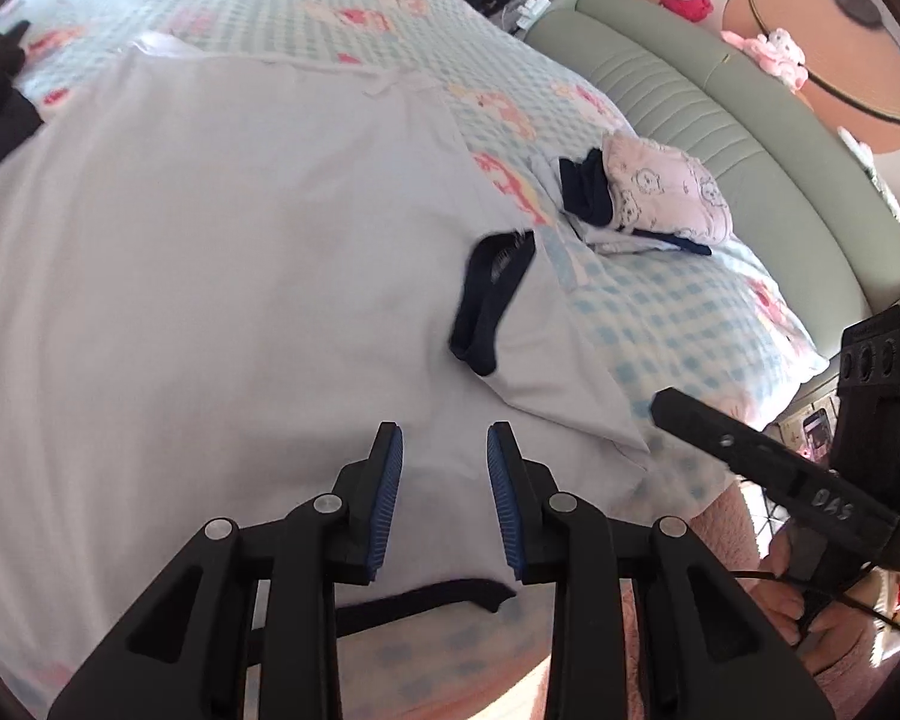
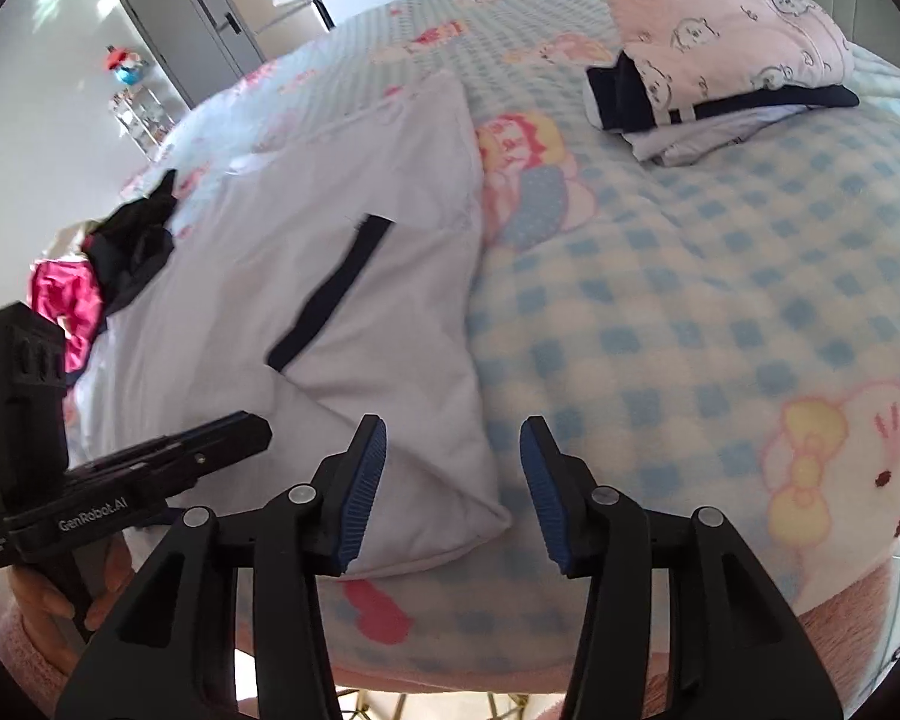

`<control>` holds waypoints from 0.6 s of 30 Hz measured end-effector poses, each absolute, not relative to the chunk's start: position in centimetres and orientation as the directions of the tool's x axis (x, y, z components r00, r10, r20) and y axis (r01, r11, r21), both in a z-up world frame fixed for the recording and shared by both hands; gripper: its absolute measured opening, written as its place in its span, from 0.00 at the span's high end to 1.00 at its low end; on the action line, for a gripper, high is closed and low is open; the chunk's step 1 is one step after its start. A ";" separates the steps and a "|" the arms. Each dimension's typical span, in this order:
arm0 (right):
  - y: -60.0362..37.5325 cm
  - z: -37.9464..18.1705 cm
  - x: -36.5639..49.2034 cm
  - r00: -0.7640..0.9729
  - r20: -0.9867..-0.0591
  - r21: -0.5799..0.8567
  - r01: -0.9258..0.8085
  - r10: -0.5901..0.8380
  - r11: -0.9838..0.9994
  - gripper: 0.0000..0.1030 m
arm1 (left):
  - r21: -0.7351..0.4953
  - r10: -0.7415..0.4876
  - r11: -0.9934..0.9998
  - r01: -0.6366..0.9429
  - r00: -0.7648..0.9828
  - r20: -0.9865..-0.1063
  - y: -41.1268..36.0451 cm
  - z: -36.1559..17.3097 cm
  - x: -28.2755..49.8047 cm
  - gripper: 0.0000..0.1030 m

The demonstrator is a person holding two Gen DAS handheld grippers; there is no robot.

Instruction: Fold clothes

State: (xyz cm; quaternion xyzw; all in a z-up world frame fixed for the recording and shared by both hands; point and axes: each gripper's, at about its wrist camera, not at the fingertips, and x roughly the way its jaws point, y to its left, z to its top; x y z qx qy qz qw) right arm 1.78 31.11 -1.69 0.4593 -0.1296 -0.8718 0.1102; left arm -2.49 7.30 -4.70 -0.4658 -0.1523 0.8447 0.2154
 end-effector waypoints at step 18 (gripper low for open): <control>18.3 -3.7 2.5 -0.415 -0.819 0.318 0.247 -0.396 -0.915 0.51 | -0.575 0.501 -0.818 -0.031 -0.530 -0.684 -7.8 -5.7 3.1 0.66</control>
